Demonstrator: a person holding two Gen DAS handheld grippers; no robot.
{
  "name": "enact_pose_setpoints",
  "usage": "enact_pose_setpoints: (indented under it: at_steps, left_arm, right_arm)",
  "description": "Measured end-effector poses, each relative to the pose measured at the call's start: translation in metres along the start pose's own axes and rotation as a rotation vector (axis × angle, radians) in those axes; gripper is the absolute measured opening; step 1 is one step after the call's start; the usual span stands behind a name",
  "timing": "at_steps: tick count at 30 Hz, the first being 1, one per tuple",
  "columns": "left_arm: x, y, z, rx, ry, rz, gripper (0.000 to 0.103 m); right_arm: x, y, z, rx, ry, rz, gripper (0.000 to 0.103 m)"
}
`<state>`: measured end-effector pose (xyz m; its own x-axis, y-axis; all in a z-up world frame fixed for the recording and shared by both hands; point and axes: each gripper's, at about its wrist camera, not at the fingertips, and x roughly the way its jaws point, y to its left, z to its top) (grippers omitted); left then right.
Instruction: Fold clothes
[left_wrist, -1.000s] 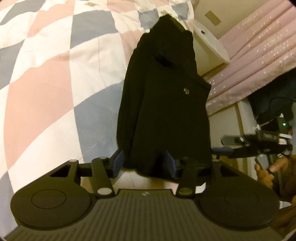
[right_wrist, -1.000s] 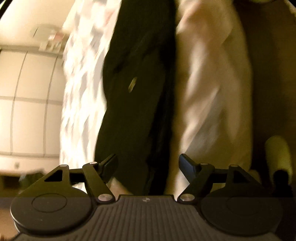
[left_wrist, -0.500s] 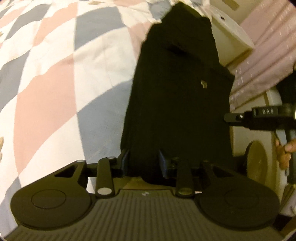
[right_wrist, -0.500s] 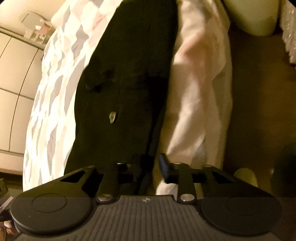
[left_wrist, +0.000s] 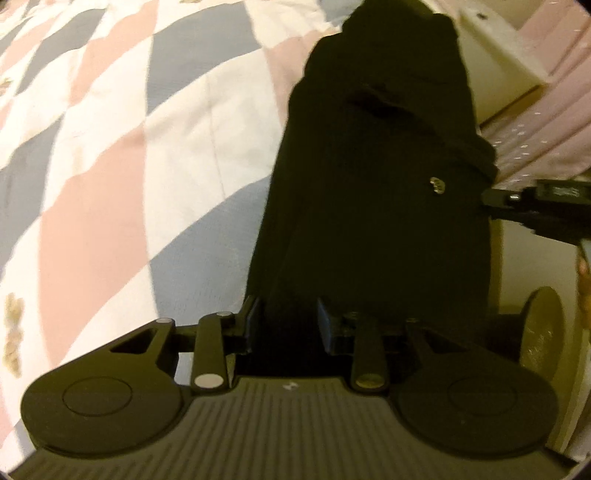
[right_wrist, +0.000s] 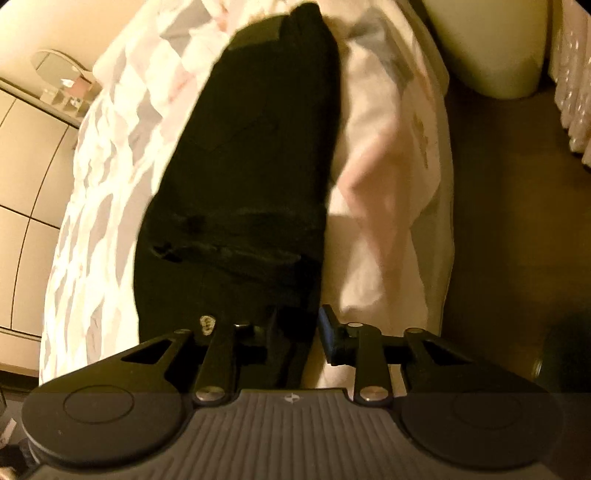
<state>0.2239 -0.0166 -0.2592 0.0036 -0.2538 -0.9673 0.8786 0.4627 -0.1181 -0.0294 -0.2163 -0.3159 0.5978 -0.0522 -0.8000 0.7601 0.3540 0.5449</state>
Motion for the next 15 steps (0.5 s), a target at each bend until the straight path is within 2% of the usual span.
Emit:
enact_pose_setpoints:
  at_steps: [4,7,15]
  left_arm:
    - [-0.013,-0.011,0.005,0.008,0.030,0.068,0.030]
    - [-0.021,-0.014,0.005,0.007,0.031,0.075,0.031]
    - [-0.026,-0.023,0.007,0.036,0.008,0.073,0.033]
  right_arm:
    - [-0.019,0.005,-0.015,0.003,0.015,0.013,0.041]
    - [-0.030,0.012,-0.027,0.009,0.031,0.013,0.042]
    - [-0.043,0.024,-0.032,0.012,0.010,0.005,0.047]
